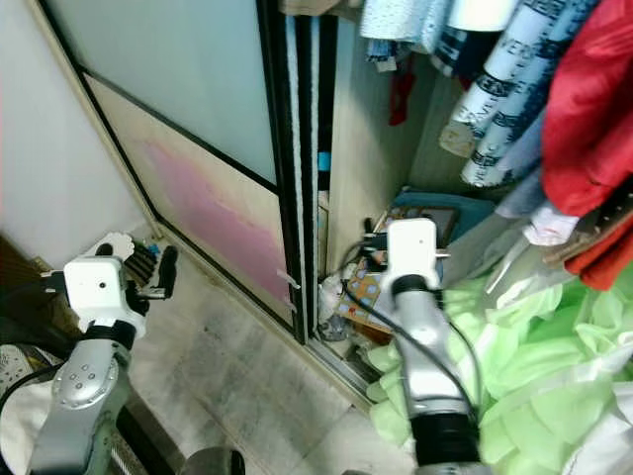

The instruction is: Clean up the room

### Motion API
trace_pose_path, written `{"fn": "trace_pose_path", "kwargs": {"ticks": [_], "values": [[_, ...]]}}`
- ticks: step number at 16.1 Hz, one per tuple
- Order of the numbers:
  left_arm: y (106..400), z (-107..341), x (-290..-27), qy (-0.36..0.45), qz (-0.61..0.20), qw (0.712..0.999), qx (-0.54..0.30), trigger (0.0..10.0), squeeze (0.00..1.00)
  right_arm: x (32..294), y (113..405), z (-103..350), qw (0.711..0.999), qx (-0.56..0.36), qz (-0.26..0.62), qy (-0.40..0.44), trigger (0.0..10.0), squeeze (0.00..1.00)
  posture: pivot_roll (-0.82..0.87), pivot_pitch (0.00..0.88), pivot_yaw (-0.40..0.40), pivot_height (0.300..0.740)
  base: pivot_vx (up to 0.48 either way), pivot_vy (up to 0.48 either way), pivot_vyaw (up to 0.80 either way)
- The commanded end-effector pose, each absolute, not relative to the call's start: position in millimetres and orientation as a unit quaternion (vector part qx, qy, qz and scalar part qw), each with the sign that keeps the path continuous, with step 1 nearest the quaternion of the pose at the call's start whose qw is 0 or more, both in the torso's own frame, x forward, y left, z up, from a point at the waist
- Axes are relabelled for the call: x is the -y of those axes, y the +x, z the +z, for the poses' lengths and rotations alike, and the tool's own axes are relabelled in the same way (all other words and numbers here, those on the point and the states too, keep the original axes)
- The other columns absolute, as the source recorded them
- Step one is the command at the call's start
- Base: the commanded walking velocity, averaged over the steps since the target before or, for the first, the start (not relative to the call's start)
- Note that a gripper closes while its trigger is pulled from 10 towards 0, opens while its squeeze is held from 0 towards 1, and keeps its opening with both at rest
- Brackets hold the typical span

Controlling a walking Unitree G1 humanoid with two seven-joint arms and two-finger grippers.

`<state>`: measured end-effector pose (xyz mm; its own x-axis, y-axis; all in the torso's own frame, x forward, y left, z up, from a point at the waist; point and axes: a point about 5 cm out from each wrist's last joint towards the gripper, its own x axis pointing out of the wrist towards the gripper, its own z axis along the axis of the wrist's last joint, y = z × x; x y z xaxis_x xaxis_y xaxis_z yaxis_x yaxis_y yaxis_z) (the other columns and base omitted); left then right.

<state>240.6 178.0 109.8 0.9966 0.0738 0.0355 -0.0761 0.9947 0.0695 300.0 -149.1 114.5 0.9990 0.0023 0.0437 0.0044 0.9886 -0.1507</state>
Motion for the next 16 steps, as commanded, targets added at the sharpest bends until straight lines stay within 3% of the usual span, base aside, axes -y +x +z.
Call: {"fn": "trace_pose_path", "kwargs": {"ticks": [1, 4, 11, 16], "values": [[242.0, 111.0, -181.1, 0.036, 0.048, 0.998, 0.017, 10.0, 0.00, 150.0, 302.1, 117.2, 0.997, 0.025, 0.001, -0.078, 10.0, 0.00, 0.05, 0.050, 0.013, 0.740, 0.000, 0.000, 0.00], [243.0, 111.3, -182.8, 0.043, 0.054, 0.997, 0.018, 10.0, 0.00, 147.0, 303.9, 118.0, 0.996, 0.029, 0.009, -0.082, 10.0, 0.00, 0.05, 0.046, 0.010, 0.740, 0.000, 0.000, 0.00], [244.3, 110.7, -184.9, 0.042, 0.057, 0.997, 0.018, 10.0, 0.00, 144.5, 306.1, 118.3, 0.996, 0.031, 0.017, -0.086, 10.0, 0.00, 0.05, 0.040, 0.004, 0.740, 0.000, -0.457, 0.00], [244.3, 107.4, -190.0, 0.020, 0.094, 0.995, 0.008, 10.0, 0.00, 143.3, 307.6, 119.6, 0.996, 0.033, 0.020, -0.080, 10.0, 0.00, 0.05, 0.046, 0.002, 0.740, 0.000, 0.000, 0.00]]}}
